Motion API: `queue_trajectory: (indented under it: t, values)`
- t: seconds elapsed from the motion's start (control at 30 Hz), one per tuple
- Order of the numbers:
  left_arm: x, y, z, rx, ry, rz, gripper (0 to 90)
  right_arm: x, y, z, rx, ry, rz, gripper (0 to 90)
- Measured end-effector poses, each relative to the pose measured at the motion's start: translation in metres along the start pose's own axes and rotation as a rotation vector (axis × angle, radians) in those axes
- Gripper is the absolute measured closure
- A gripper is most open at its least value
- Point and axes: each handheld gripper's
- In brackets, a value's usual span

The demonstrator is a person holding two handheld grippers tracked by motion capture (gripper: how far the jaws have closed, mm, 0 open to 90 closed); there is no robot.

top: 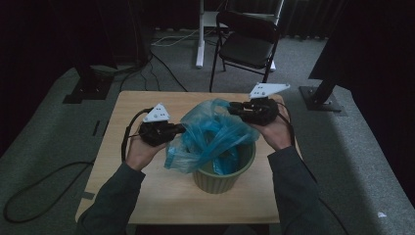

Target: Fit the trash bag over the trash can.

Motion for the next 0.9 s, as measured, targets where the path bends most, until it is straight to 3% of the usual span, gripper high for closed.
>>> queue_trajectory:
  t: [0.1,0.13,0.2,0.33,0.37,0.53,0.7,0.9]
  values:
    - [-0.001,0.000,-0.001,-0.003,-0.004,0.001,88.6,0.000,0.011,-0.005,-0.076,-0.016,-0.043,86.0]
    - [-0.001,0.000,-0.001,-0.003,-0.004,0.001,88.5,0.000,0.011,-0.005,-0.076,-0.016,-0.043,86.0]
    - [-0.003,0.000,-0.001,0.000,-0.009,0.006,88.5,0.000,0.022,-0.014,-0.139,-0.028,-0.060,88.5]
    - [-0.004,-0.001,-0.001,-0.002,-0.015,0.013,88.6,-0.002,0.031,-0.025,-0.194,-0.044,-0.076,89.4]
    - [-0.006,-0.002,-0.001,0.002,-0.017,0.018,88.6,-0.003,0.036,-0.030,-0.229,-0.052,-0.087,89.5]
    - [-0.009,-0.004,-0.002,0.004,-0.027,0.033,88.9,-0.004,0.045,-0.039,-0.281,-0.053,-0.089,89.6]
    - [-0.014,-0.006,-0.004,-0.009,-0.047,0.077,89.2,-0.006,0.054,-0.049,-0.343,-0.050,-0.086,89.6]
    - [-0.020,-0.013,-0.010,0.016,-0.064,0.094,89.4,-0.010,0.061,-0.068,-0.426,-0.055,-0.085,89.8]
Point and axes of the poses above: each handheld gripper's, and its own axes: x roughly backward along the jaws, z roughly out of its top, y roughly to its right, and after that the axes turned 15 degrees about z, right-handed
